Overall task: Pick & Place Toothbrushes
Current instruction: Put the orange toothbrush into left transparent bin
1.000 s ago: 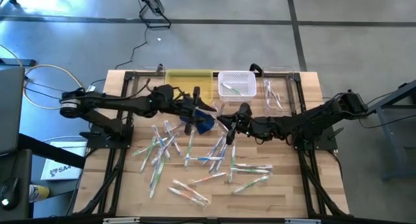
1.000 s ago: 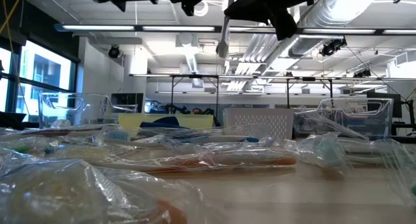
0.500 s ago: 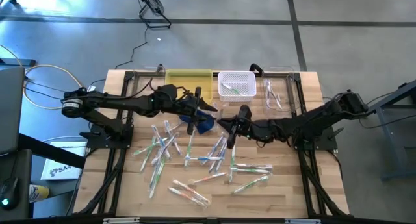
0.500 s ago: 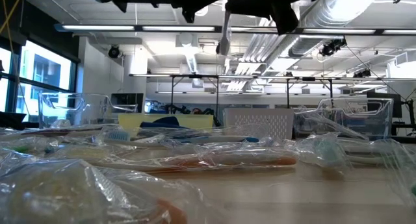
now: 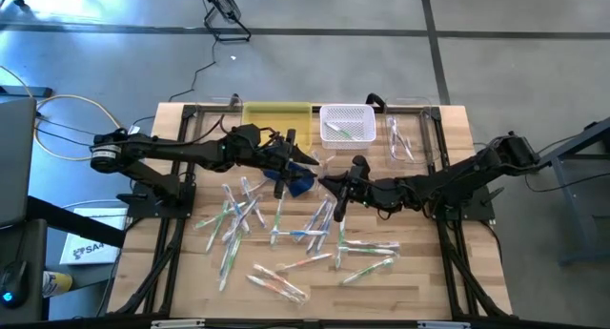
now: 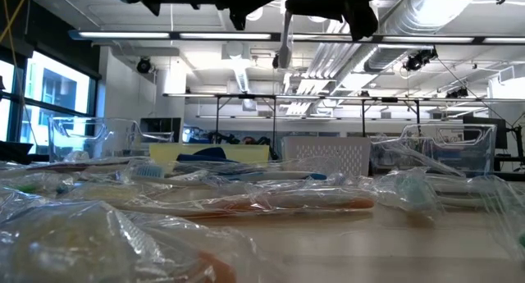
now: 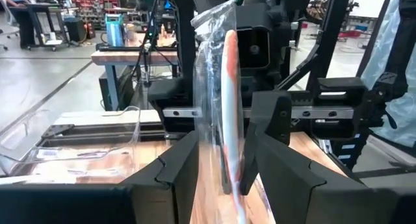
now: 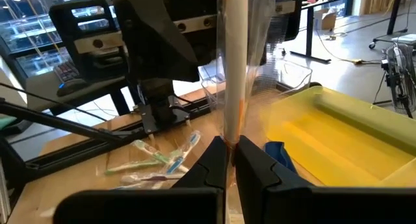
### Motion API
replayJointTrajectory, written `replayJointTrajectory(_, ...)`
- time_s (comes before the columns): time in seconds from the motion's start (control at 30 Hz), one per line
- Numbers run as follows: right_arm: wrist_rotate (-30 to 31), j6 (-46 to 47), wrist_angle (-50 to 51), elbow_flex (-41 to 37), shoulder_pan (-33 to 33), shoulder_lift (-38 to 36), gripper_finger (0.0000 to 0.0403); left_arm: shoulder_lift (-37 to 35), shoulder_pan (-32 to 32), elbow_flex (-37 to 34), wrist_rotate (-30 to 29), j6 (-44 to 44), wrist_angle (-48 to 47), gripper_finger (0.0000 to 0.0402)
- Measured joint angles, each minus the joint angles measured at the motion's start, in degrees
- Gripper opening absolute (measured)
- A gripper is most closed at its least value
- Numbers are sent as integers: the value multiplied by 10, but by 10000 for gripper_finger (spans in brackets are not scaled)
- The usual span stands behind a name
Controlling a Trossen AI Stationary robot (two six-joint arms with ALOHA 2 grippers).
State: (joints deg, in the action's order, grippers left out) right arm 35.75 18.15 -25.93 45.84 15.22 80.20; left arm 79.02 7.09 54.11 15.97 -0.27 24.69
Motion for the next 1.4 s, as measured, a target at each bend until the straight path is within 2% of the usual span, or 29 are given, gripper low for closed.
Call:
replayJointTrajectory(0.27,2,0,0,0,0,0,5,31,-1,2,9,-2,27,148)
replayJointTrajectory(0.47,2,0,1,0,0,0,5,63,-9,34,30,-11,28,148)
replayJointTrajectory(0.77,3,1,4,0,0,0,5,64,-7,49,30,4,23,145)
replayJointTrajectory(0.87,3,1,4,0,0,0,5,64,-7,49,30,4,23,128)
replayJointTrajectory(1.17,3,-2,5,0,0,0,5,64,-7,49,15,1,23,29)
replayJointTrajectory(1.4,0,-2,6,0,0,0,5,64,-7,49,15,1,23,28)
